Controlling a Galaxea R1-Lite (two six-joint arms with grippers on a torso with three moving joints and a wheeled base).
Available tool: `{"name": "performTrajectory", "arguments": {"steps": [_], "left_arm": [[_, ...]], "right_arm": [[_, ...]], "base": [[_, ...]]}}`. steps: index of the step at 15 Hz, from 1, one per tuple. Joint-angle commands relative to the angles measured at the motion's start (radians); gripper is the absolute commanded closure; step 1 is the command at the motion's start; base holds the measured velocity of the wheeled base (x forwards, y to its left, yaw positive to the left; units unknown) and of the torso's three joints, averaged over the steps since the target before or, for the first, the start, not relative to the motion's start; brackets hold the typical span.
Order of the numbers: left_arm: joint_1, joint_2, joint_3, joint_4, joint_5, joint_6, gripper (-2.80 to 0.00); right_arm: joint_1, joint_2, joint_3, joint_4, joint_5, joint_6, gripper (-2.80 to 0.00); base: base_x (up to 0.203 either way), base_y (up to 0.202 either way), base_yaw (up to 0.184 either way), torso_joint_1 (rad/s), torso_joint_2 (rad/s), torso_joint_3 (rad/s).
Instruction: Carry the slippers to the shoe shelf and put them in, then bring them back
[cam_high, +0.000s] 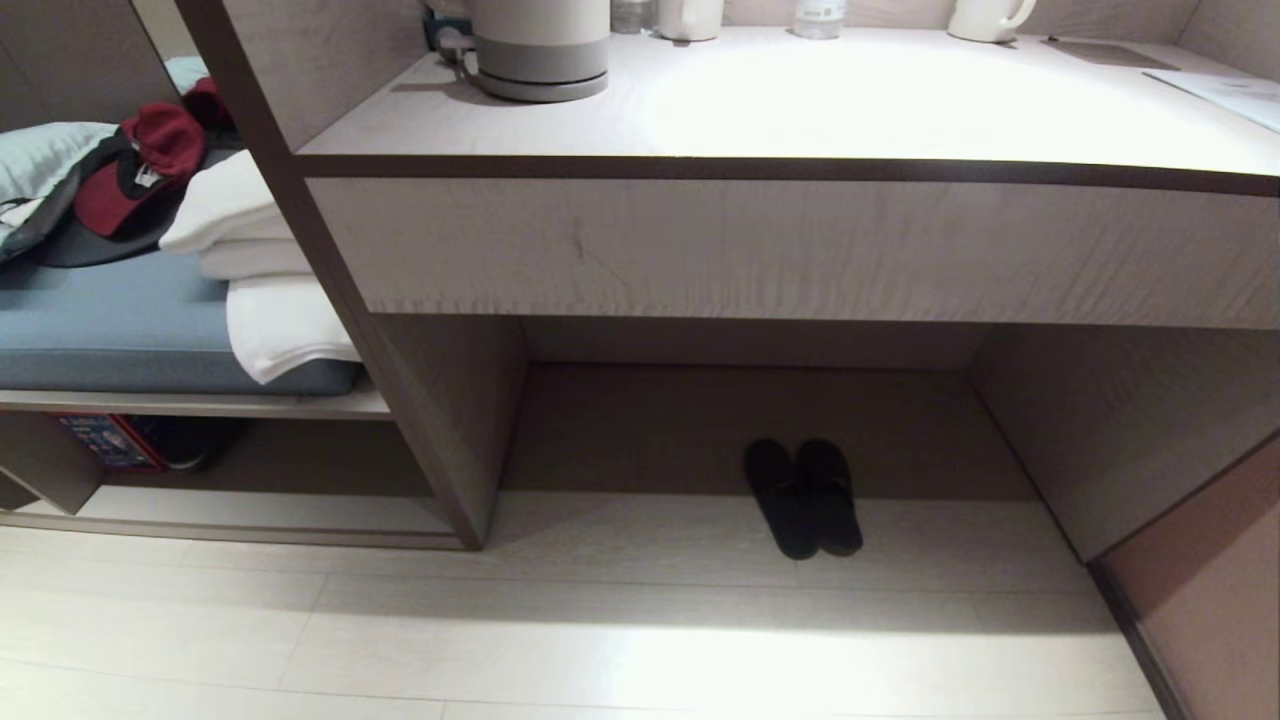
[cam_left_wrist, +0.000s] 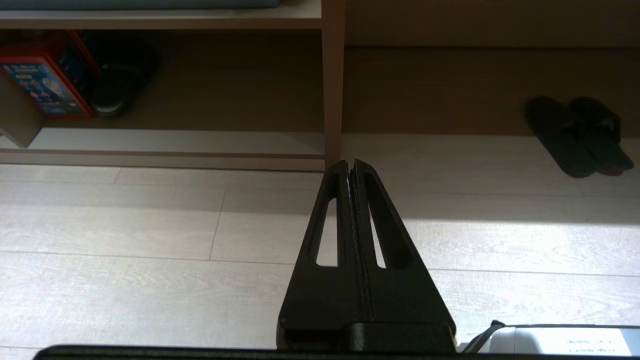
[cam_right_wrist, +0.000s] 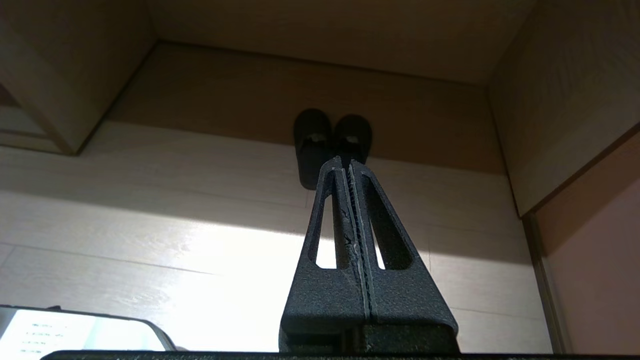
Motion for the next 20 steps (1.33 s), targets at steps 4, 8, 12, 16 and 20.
{"name": "performTrajectory", "arguments": {"steps": [4,8,12,16,20], "left_arm": [[0.0,0.001,0.0,-0.001,0.0,0.0,0.0],[0.0,0.0,0.0,-0.001,0.0,0.0,0.0],[0.0,0.0,0.0,-0.001,0.0,0.0,0.0],[0.0,0.0,0.0,-0.001,0.0,0.0,0.0],[0.0,0.0,0.0,-0.001,0.0,0.0,0.0]], "right_arm": [[0.0,0.001,0.0,0.0,0.0,-0.001,0.0],[0.0,0.001,0.0,0.0,0.0,-0.001,0.0],[0.0,0.001,0.0,0.0,0.0,0.0,0.0],[0.0,0.001,0.0,0.0,0.0,-0.001,0.0],[0.0,0.001,0.0,0.0,0.0,-0.001,0.0]], "base": [[0.0,0.0,0.0,0.001,0.0,0.2],[0.0,0.0,0.0,0.006,0.0,0.201],[0.0,0.0,0.0,0.002,0.0,0.207],[0.0,0.0,0.0,0.002,0.0,0.202],[0.0,0.0,0.0,0.004,0.0,0.206]]}}
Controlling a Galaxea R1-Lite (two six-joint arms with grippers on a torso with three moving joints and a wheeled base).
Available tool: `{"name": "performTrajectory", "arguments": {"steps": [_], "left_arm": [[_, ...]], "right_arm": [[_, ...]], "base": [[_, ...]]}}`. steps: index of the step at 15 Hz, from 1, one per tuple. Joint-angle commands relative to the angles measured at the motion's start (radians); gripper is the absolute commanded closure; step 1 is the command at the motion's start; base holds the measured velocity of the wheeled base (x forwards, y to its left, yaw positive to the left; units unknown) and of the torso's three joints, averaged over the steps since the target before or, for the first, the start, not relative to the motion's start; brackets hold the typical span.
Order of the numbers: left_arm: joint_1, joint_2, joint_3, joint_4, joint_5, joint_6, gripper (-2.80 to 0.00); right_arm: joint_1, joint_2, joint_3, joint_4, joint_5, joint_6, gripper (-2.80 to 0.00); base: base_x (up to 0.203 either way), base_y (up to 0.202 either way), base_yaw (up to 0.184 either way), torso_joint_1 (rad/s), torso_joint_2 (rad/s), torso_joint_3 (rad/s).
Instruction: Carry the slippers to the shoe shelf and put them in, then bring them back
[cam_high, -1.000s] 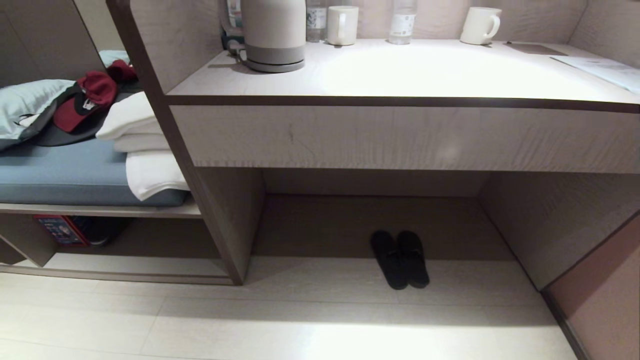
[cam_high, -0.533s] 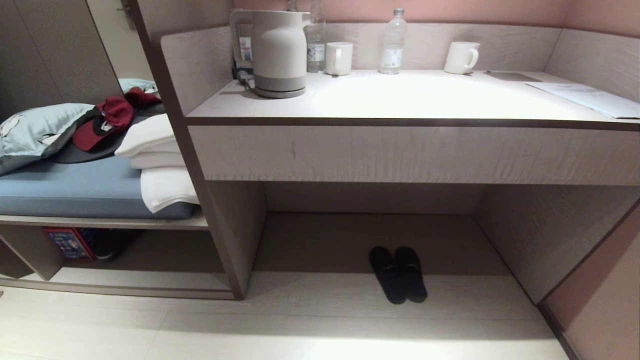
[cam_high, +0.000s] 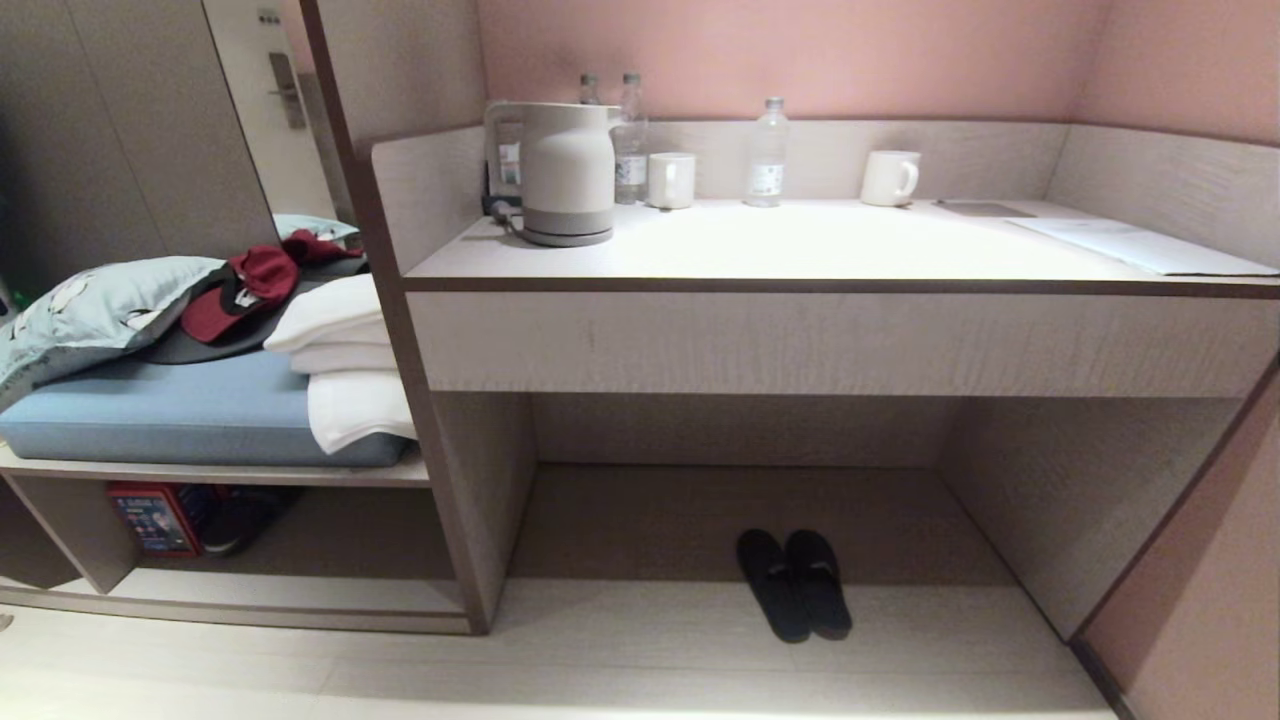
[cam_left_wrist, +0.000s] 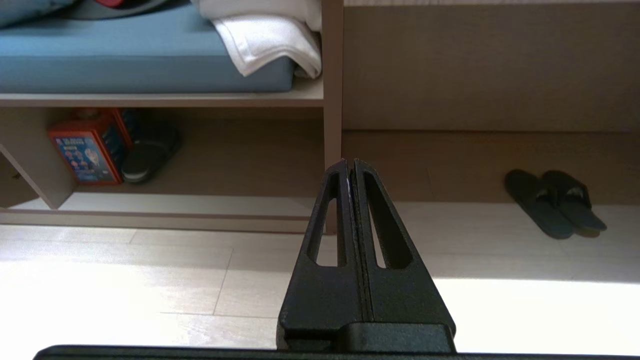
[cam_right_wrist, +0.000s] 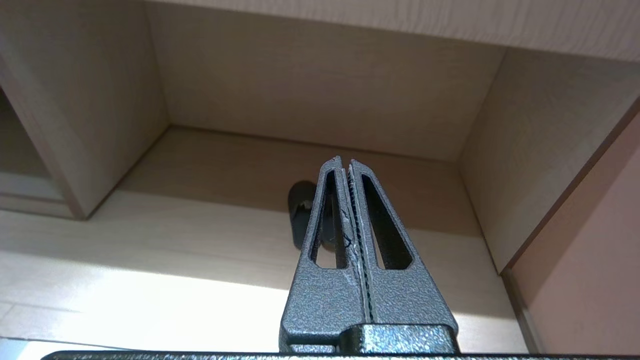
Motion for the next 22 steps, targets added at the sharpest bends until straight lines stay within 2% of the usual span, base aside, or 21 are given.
{"name": "performTrajectory", "arguments": {"steps": [1,16,22], "left_arm": [[0.0,0.0,0.0,0.0,0.0,0.0,0.0],[0.0,0.0,0.0,0.0,0.0,0.0,0.0],[0.0,0.0,0.0,0.0,0.0,0.0,0.0]], "right_arm": [[0.0,0.001,0.0,0.0,0.001,-0.001,0.0],[0.0,0.003,0.0,0.0,0.001,0.001,0.0],[0.0,0.001,0.0,-0.001,-0.012,0.035,0.0]], "base": [[0.0,0.0,0.0,0.0,0.01,0.201],[0.0,0.0,0.0,0.0,0.0,0.026],[0.0,0.0,0.0,0.0,0.0,0.0]]}}
